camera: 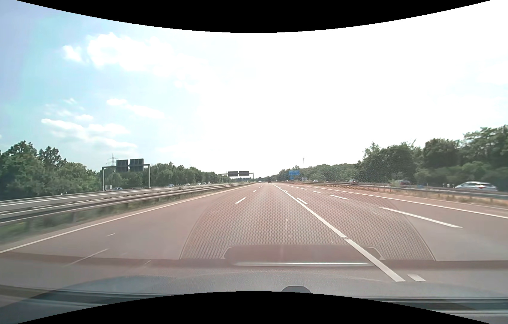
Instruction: Follow the waypoints while adhering to traffic rules and regulations
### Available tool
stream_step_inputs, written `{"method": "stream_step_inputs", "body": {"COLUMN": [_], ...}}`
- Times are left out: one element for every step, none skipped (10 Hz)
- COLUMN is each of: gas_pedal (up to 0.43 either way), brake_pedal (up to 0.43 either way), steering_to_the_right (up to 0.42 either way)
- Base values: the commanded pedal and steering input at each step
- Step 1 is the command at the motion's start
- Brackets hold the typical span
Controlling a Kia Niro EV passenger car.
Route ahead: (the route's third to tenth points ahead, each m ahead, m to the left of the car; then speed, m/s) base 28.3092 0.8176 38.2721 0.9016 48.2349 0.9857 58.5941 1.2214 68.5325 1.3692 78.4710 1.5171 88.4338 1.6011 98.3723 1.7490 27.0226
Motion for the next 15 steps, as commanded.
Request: {"method": "stream_step_inputs", "body": {"gas_pedal": [0.220, 0.220, 0.220, 0.220, 0.220, 0.220, 0.220, 0.220, 0.220, 0.220, 0.220, 0.220, 0.220, 0.220, 0.220], "brake_pedal": [0.000, 0.000, 0.000, 0.000, 0.000, 0.000, 0.000, 0.000, 0.000, 0.000, 0.000, 0.000, 0.000, 0.000, 0.000], "steering_to_the_right": [-0.008, -0.008, -0.008, -0.008, -0.008, -0.008, -0.008, -0.008, -0.008, -0.008, -0.007, -0.006, -0.006, -0.006, -0.006]}}
